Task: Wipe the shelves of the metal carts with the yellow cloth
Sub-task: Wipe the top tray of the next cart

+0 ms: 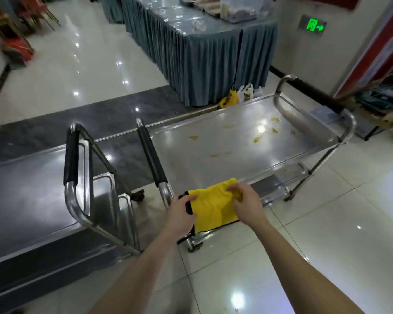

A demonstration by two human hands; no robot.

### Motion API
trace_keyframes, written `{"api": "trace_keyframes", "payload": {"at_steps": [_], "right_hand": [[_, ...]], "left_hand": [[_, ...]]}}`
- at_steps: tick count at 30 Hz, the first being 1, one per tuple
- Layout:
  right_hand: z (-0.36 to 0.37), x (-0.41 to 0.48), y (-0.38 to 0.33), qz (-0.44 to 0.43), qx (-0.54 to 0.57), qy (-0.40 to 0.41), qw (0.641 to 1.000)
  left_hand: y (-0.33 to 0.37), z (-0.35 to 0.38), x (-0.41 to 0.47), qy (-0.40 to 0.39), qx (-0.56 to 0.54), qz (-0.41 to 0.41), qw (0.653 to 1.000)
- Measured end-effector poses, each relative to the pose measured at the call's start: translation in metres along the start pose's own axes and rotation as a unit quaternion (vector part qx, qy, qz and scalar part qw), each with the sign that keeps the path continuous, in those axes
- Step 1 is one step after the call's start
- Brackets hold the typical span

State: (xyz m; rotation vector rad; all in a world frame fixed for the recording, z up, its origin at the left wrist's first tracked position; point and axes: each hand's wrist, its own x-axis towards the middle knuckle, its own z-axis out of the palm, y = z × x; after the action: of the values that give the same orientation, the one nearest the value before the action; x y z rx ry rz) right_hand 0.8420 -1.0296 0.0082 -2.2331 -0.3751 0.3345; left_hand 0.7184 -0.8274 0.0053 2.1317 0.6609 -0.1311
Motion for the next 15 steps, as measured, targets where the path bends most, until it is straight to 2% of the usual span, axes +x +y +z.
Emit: {"api": "trace_keyframes", "payload": {"at_steps": [9, 15], "right_hand": [[0.002, 0.04, 0.0, 0.005, -0.028, -0.012, 1.0], [0.002, 0.067, 0.0, -0.043, -0.077, -0.08, 0.993]], "left_hand": [[0.007, -0.007, 0.051, -0.002, 0.021, 0.011, 1.0], [0.004, -0.007, 0.076, 0.009, 0.056, -0.027, 0.998]]}}
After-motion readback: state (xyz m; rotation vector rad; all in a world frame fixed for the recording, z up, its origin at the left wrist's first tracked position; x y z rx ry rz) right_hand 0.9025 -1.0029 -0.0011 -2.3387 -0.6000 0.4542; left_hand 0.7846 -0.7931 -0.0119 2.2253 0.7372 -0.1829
